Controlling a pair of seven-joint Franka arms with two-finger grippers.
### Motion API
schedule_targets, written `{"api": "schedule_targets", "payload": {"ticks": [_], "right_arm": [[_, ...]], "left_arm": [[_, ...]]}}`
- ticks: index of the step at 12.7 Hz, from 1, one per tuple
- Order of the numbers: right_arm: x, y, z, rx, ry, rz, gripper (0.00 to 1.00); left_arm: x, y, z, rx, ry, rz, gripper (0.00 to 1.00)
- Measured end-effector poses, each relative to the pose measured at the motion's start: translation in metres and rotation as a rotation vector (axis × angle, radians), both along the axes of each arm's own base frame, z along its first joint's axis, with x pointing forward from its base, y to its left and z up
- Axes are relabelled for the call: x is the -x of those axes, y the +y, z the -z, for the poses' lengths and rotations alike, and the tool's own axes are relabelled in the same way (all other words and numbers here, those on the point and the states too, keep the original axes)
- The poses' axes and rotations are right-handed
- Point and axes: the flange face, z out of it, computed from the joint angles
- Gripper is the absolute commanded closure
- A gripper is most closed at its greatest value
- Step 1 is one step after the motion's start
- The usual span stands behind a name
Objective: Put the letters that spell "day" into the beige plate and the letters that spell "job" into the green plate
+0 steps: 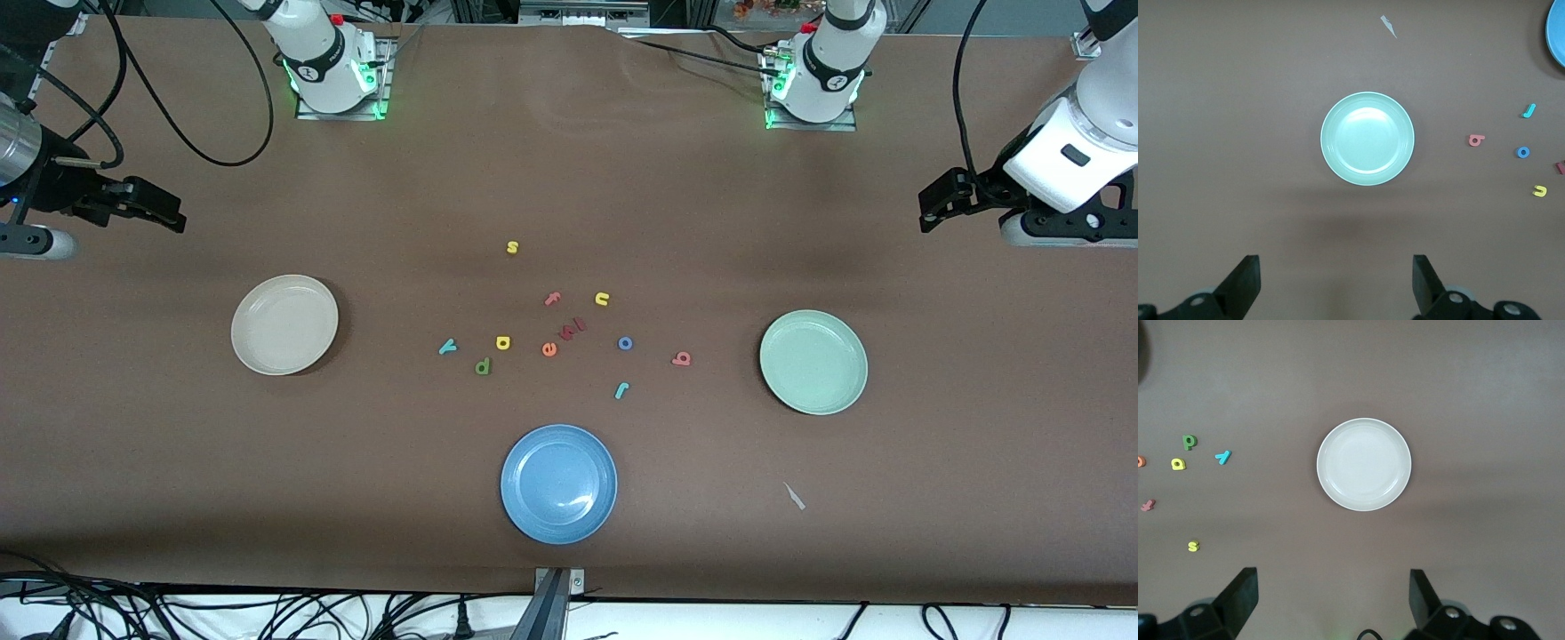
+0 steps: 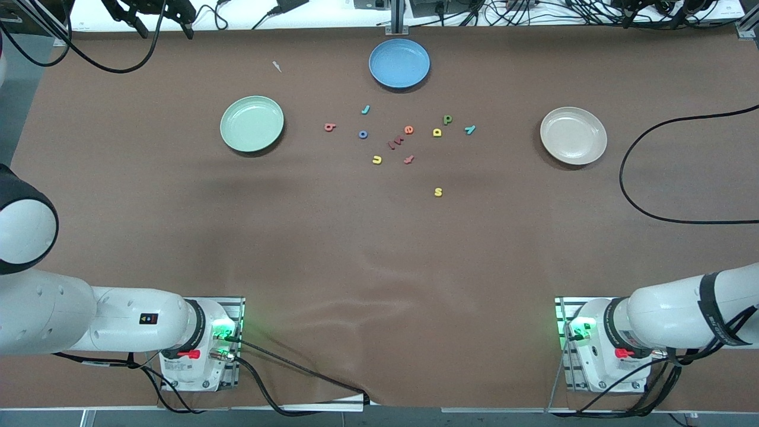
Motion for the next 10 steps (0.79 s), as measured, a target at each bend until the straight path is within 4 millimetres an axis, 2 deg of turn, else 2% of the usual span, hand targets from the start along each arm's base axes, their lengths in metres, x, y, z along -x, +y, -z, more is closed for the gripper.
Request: {"api": "schedule_targets", "payload": {"ticks": [5,6,10], "right_arm": [[-0.006,0.012,0.017,0.000,0.031,-0.022,0.00],[-0.009,0.014,0.029,0.001,0.054,-0.024,0.00],[-0.034,0.022,0.107,-0.006,0.182,-0.035,0.00]], "left_arm": [[0.000,0.000,0.000,0.000,0.000,0.000,0.00],[0.000,0.000,0.000,0.000,0.000,0.000,0.00],[0.000,0.000,0.000,0.000,0.001,0.000,0.00]]}}
